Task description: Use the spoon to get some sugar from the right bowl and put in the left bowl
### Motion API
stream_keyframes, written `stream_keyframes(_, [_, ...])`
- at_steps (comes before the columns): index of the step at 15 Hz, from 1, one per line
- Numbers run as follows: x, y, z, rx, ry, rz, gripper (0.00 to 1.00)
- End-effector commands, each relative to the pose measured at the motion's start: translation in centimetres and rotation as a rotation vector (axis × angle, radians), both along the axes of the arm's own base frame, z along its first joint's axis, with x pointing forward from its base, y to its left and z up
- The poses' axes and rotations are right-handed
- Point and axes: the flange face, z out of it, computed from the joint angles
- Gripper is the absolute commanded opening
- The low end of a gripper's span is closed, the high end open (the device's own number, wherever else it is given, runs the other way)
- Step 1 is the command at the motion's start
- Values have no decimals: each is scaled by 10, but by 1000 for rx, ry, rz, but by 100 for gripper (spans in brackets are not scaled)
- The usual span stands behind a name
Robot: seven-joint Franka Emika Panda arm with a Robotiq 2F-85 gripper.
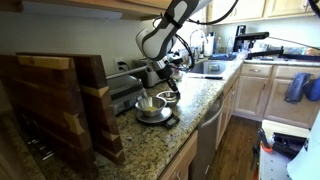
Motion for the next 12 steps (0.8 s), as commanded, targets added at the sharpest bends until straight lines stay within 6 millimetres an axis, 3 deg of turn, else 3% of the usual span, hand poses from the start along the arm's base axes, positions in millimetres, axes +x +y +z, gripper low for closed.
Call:
stream_keyframes(1, [-12, -6, 19, 7, -38, -5, 3])
stream_keyframes(6, [-11, -5, 29, 11, -51, 4, 3])
stream_keyframes(12, [-15, 11, 53, 18, -57, 81, 3])
